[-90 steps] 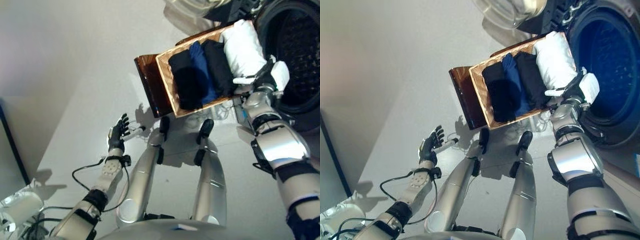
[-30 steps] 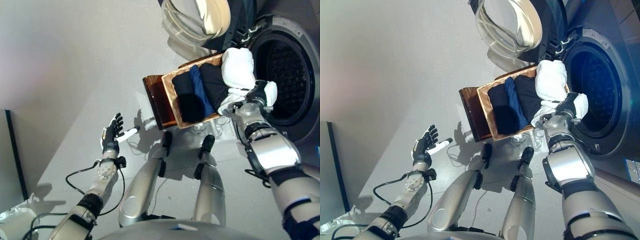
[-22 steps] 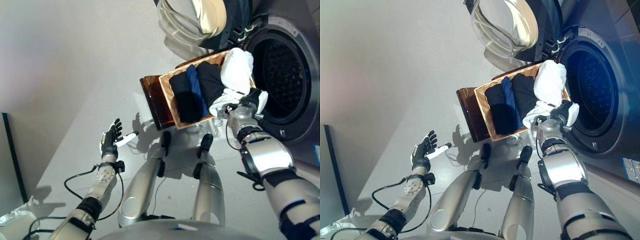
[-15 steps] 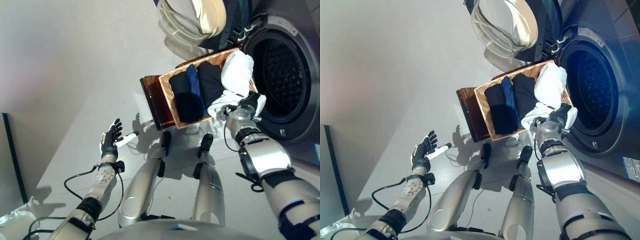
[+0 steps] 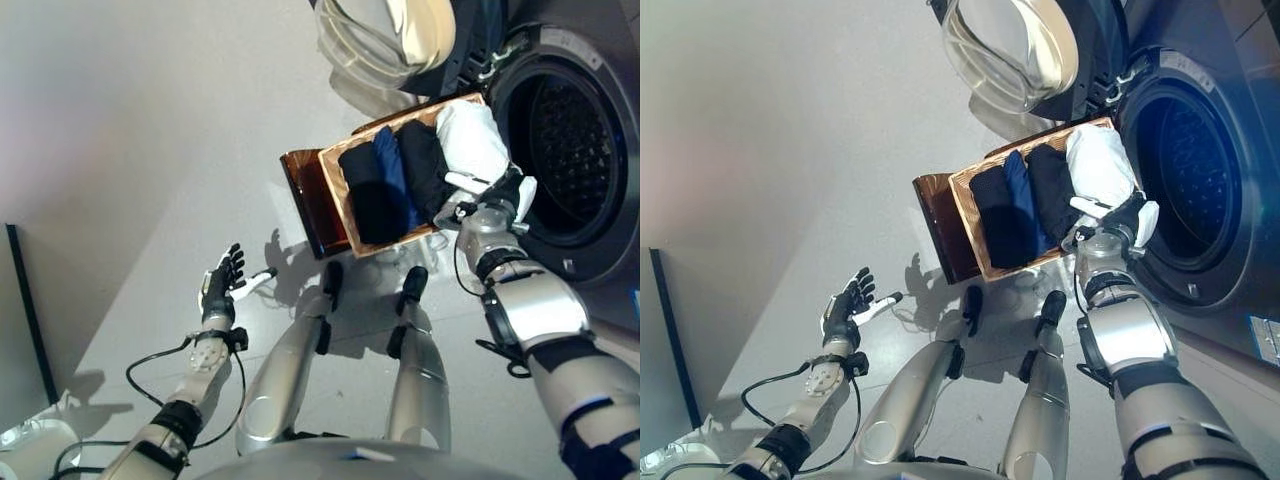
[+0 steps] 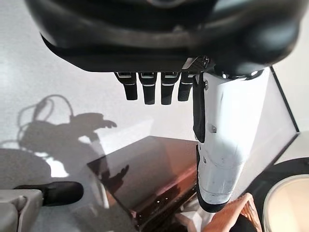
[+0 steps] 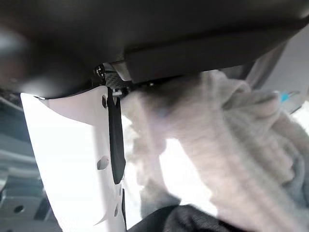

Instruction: Pick up the clothes and place them into the washing machine

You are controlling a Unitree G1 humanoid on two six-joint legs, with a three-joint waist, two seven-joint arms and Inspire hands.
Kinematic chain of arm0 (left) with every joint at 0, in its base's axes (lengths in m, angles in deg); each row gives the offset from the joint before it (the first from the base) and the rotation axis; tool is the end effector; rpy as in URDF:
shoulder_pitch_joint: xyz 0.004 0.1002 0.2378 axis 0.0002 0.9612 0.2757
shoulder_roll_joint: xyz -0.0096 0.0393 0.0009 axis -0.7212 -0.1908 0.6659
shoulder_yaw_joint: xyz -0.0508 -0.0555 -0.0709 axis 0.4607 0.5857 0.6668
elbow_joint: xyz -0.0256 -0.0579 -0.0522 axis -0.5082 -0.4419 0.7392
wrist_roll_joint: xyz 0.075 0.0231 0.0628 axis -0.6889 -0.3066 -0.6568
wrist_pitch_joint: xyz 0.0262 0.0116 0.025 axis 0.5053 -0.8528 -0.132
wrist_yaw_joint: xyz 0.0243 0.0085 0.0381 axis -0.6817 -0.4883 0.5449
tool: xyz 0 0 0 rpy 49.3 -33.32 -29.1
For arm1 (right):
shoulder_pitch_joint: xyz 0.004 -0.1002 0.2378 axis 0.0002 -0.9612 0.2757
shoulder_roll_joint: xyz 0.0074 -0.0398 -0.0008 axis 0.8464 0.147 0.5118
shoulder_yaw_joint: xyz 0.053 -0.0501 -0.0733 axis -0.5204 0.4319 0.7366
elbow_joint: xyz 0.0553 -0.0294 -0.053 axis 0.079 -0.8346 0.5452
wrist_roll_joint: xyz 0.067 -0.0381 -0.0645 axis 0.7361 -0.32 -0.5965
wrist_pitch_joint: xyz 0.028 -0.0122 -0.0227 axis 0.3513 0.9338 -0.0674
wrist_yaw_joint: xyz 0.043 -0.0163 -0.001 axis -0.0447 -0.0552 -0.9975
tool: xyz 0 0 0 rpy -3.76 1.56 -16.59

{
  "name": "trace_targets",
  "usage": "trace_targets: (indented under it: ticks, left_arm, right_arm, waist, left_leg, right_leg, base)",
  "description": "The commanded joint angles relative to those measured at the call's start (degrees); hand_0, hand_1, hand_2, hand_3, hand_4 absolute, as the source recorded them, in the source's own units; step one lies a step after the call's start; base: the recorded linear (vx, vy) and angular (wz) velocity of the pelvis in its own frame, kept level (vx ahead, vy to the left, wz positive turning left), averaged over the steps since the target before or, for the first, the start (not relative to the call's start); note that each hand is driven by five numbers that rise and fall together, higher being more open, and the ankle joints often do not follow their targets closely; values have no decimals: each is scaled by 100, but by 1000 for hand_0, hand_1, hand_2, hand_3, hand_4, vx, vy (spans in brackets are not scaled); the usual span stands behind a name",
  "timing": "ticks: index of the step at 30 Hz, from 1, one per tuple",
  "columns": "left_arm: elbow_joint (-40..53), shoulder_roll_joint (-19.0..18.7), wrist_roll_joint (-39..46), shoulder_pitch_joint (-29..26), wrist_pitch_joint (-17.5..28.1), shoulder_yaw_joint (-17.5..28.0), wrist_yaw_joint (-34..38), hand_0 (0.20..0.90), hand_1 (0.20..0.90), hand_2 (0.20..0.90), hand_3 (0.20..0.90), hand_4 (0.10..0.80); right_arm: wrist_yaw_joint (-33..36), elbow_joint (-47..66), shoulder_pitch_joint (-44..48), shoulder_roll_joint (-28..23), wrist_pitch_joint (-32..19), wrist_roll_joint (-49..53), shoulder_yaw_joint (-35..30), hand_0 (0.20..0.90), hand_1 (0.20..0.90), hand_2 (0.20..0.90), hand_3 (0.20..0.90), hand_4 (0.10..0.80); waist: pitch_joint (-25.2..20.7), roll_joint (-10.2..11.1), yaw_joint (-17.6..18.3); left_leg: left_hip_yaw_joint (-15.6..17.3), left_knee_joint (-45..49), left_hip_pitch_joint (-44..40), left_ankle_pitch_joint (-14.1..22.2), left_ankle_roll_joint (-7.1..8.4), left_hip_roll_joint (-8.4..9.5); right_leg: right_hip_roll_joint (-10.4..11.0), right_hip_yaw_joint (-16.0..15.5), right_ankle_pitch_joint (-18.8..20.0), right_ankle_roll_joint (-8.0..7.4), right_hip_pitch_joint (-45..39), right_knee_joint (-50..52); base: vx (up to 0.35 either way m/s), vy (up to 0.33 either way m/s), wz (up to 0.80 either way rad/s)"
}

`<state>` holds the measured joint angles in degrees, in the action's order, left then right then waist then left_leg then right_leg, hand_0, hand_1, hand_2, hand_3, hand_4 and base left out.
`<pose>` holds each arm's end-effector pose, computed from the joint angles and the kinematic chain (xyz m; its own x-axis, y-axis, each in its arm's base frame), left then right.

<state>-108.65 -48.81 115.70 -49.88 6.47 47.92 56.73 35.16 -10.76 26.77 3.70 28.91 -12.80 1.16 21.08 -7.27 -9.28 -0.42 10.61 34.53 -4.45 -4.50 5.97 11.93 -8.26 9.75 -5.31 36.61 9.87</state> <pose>0.1858 0.1751 -0.0436 0.9424 0.1644 -0.2913 -0.1649 0.9860 0.0232 0.3408 -0.2396 0.1006 0.7023 -0.6958 -0.1506 0.6438 0.7110 -0.2827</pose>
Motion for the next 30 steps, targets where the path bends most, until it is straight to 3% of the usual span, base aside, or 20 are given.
trace_targets:
  ticks: [1, 7, 8, 9, 10, 20, 30]
  left_arm:
    - [61, -332, 20, 16, 249, 227, 102, 900, 900, 900, 900, 800]
    - [168, -395, -12, 43, 258, 273, 106, 900, 900, 900, 900, 800]
    - [190, -404, -9, 58, 261, 278, 102, 900, 900, 900, 900, 800]
    - [253, -415, -13, 72, 261, 270, 87, 900, 900, 900, 900, 800]
    - [279, -433, -24, 102, 267, 264, 82, 900, 900, 900, 900, 800]
    - [509, -482, -80, 256, 221, 52, 253, 900, 900, 900, 900, 800]
    - [466, -491, -122, 254, 235, -3, 373, 900, 900, 900, 900, 800]
  right_arm:
    - [44, 103, 606, -344, -507, -140, 449, 900, 900, 900, 900, 800]
    - [75, -7, 682, -303, -458, -247, 502, 900, 900, 900, 900, 800]
    - [82, -28, 691, -313, -446, -265, 507, 900, 900, 900, 900, 800]
    - [81, -70, 717, -354, -413, -310, 525, 900, 900, 900, 900, 800]
    - [98, -116, 768, -392, -378, -343, 552, 900, 900, 900, 900, 800]
    - [836, -612, 1227, -847, 48, -876, 634, 900, 900, 900, 900, 800]
    - [905, -616, 1138, -858, 54, -797, 525, 900, 900, 900, 900, 800]
  waist:
    - [-8, 15, -249]
    - [5, -55, -282]
    - [-15, -66, -300]
    - [26, -107, -304]
    - [4, -125, -334]
    - [73, -423, -437]
    - [26, -461, -397]
  left_leg:
    - [-209, 158, 161, 354, 478, -62]
    - [-215, 190, 283, 348, 470, -32]
    - [-258, 206, 227, 518, 498, -32]
    - [-220, 204, 338, 335, 475, -15]
    - [-259, 225, 311, 512, 495, -11]
    - [-287, 445, 736, 516, 488, 65]
    - [-234, 391, 693, 537, 479, 69]
  right_leg:
    - [-62, 55, -714, 101, -388, 215]
    - [-54, 76, -727, 111, -249, 301]
    - [-68, 121, -891, 78, -275, 353]
    - [-44, 78, -743, 116, -172, 355]
    - [-55, 122, -923, 84, -166, 442]
    - [9, 139, -1094, 120, 286, 884]
    - [14, 170, -1101, 115, 303, 870]
  base:
    - [0, 0, 0]
    - [13, -2, 0]
    - [0, 0, 0]
    - [73, -5, 2]
    - [-41, 20, 3]
    - [5, 8, 7]
    - [18, 12, 1]
